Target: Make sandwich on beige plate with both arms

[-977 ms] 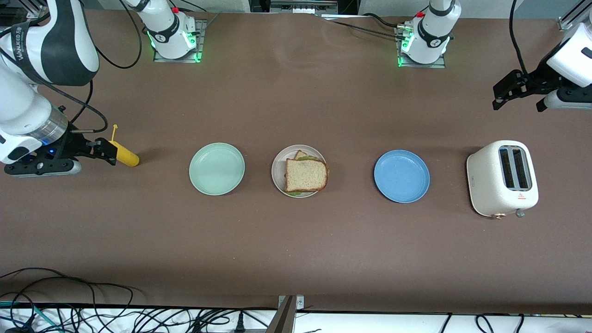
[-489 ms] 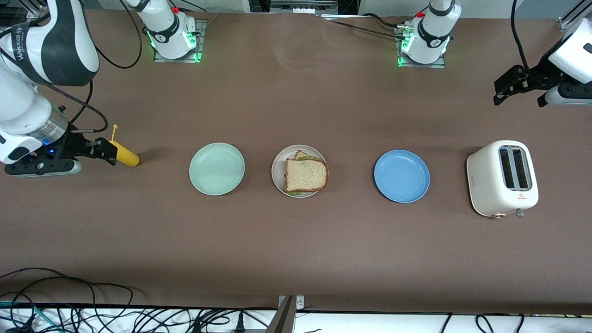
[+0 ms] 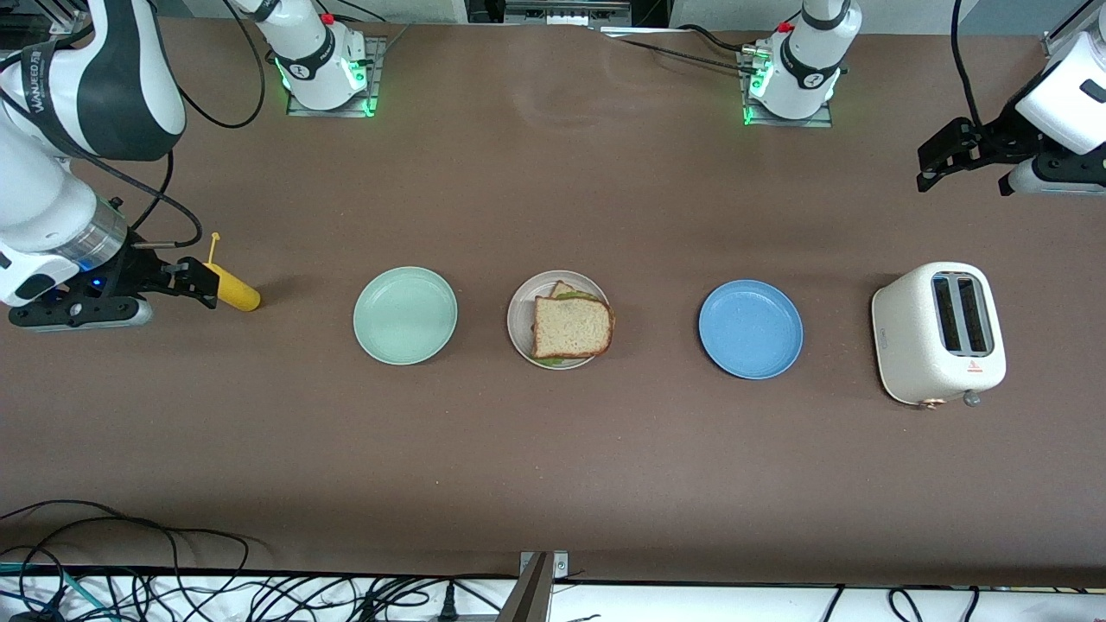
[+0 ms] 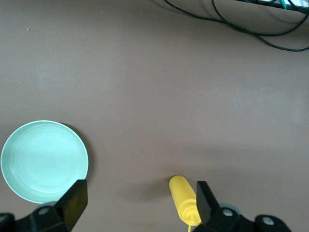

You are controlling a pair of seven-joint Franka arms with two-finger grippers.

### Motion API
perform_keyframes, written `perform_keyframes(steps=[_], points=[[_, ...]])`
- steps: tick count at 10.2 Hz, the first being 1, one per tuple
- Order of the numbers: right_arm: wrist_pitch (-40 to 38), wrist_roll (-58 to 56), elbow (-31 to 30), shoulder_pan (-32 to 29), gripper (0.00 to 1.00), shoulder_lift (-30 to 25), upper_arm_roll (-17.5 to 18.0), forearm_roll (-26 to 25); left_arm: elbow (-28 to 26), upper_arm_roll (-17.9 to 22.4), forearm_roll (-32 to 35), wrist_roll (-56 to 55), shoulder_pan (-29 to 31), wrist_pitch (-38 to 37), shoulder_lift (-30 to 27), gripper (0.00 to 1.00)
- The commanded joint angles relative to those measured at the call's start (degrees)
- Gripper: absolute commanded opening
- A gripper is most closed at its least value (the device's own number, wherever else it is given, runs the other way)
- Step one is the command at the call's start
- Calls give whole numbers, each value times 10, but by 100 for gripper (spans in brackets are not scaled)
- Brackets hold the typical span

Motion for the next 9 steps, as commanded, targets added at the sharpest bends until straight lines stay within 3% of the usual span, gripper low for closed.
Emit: perform_keyframes(steps=[1, 9], points=[[8, -8, -15, -7, 100, -12, 6, -8, 11, 0, 6, 1, 0, -12, 2, 100], [-2, -3, -1, -8, 100, -10, 6, -6, 11, 3, 6, 0, 6, -18, 1, 100]])
